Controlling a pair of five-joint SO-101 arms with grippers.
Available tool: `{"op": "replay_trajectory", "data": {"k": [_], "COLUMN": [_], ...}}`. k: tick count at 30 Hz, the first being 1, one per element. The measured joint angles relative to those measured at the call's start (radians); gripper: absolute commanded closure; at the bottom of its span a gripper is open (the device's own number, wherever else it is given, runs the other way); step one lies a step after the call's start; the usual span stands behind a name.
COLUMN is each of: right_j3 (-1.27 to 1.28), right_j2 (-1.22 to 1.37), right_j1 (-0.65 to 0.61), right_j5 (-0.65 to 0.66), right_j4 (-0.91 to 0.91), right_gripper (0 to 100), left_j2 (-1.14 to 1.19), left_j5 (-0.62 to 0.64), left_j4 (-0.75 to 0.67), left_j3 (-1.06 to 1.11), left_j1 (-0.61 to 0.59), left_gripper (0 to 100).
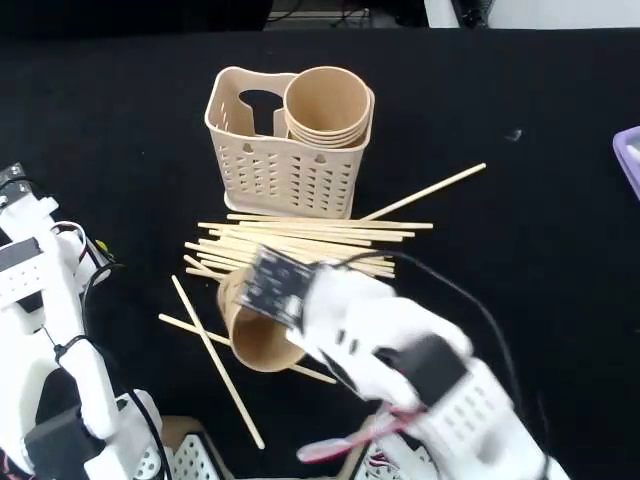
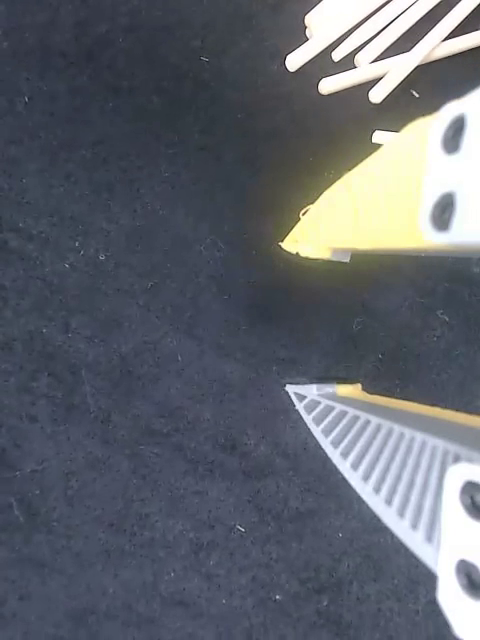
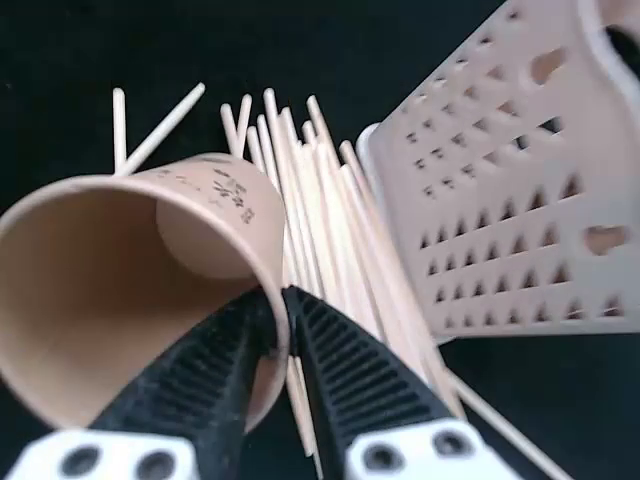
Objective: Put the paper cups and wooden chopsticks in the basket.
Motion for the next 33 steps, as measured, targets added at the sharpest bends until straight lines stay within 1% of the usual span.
{"op": "replay_trajectory", "data": {"k": [4, 7, 10, 13, 18, 22, 28, 33], "right_j3": [-0.149, -0.292, -0.454, -0.608, -0.862, -1.119, -1.551, -1.887], "right_j2": [-0.071, -0.064, 0.025, 0.158, 0.439, 0.661, 1.023, 1.332], "right_j1": [0.114, 0.259, 0.377, 0.440, 0.453, 0.453, 0.453, 0.505], "right_j5": [-0.006, -0.061, -0.149, -0.229, -0.272, -0.276, -0.276, -0.276], "right_j4": [0.089, 0.104, 0.112, 0.112, 0.112, 0.121, 0.272, 0.388], "right_gripper": [98.8, 98.8, 98.8, 98.8, 98.8, 98.7, 98.7, 98.7], "left_j2": [0.000, 0.000, 0.000, 0.000, 0.000, 0.000, 0.000, 0.000], "left_j5": [0.000, 0.000, 0.000, 0.000, 0.000, 0.000, 0.000, 0.000], "left_j4": [0.000, 0.000, 0.000, 0.000, -0.002, -0.002, -0.002, -0.002], "left_j3": [0.000, 0.000, 0.000, 0.000, 0.021, 0.021, 0.021, 0.021], "left_j1": [0.000, 0.000, 0.000, 0.002, 0.038, 0.040, 0.040, 0.040], "left_gripper": [79, 79, 79, 79, 79, 79, 79, 79]}}
